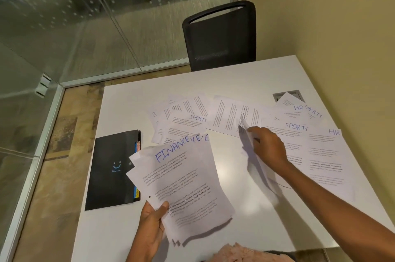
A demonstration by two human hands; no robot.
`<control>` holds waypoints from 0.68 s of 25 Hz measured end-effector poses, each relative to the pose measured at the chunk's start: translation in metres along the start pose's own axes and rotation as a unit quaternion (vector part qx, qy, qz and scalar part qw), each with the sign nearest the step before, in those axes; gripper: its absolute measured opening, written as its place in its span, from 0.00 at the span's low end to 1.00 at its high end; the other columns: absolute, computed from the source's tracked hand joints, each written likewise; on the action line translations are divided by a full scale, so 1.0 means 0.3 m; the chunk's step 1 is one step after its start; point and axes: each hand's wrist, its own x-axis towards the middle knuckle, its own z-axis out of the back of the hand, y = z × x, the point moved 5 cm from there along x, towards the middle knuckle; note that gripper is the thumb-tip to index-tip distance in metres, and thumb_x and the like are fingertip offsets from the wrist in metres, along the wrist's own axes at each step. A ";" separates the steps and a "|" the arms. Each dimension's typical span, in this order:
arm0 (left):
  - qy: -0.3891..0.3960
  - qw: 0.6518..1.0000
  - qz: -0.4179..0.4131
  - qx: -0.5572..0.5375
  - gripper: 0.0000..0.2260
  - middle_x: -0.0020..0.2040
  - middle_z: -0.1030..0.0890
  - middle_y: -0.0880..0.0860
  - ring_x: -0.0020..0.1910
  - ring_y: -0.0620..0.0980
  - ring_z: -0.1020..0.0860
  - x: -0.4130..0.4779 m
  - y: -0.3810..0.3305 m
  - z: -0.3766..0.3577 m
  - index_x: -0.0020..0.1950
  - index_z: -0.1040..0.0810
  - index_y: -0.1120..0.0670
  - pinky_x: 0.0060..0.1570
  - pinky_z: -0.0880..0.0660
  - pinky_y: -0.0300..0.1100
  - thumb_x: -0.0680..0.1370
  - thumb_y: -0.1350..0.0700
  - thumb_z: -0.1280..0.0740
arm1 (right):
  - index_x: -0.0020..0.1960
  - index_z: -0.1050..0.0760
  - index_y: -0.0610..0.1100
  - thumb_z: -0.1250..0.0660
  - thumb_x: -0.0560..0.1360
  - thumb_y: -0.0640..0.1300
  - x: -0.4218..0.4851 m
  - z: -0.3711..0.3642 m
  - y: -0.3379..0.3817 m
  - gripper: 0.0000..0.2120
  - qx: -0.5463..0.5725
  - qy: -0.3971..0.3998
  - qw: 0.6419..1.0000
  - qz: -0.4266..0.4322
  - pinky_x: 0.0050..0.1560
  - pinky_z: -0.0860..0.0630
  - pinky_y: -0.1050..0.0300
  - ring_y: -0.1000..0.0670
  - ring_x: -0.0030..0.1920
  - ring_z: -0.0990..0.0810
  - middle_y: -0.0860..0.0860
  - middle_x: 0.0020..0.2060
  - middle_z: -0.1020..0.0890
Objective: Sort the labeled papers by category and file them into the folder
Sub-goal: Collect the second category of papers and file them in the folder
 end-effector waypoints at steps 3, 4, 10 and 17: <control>-0.010 1.000 -0.014 0.011 0.22 0.61 0.13 0.54 0.62 0.59 0.17 0.018 -0.026 -0.019 0.71 0.24 0.49 0.63 0.19 0.57 0.84 0.70 0.38 | 0.66 0.19 0.54 0.33 0.80 0.35 -0.029 0.115 0.094 0.20 0.060 -0.034 0.996 0.063 0.44 0.17 0.46 0.44 0.49 0.17 0.49 0.51 0.14; -0.011 0.999 -0.019 0.023 0.21 0.62 0.13 0.54 0.63 0.58 0.18 0.025 -0.033 -0.027 0.71 0.24 0.48 0.65 0.20 0.57 0.84 0.70 0.37 | 0.70 0.20 0.54 0.32 0.80 0.34 -0.039 0.152 0.126 0.23 0.076 -0.035 0.994 0.064 0.46 0.17 0.47 0.45 0.49 0.17 0.50 0.51 0.14; 0.030 0.997 -0.048 0.045 0.20 0.67 0.15 0.52 0.65 0.57 0.17 0.036 -0.055 -0.118 0.73 0.24 0.47 0.66 0.22 0.60 0.84 0.65 0.34 | 0.77 0.26 0.56 0.29 0.82 0.42 -0.125 0.203 0.338 0.25 0.162 0.020 0.984 0.067 0.59 0.19 0.51 0.49 0.63 0.17 0.52 0.64 0.15; 0.066 0.996 -0.050 0.027 0.21 0.65 0.15 0.54 0.64 0.58 0.16 0.017 -0.040 -0.253 0.74 0.25 0.50 0.68 0.23 0.62 0.84 0.68 0.35 | 0.77 0.25 0.50 0.30 0.83 0.40 -0.212 0.024 0.566 0.24 0.195 0.069 0.973 0.099 0.71 0.23 0.54 0.53 0.70 0.21 0.54 0.72 0.20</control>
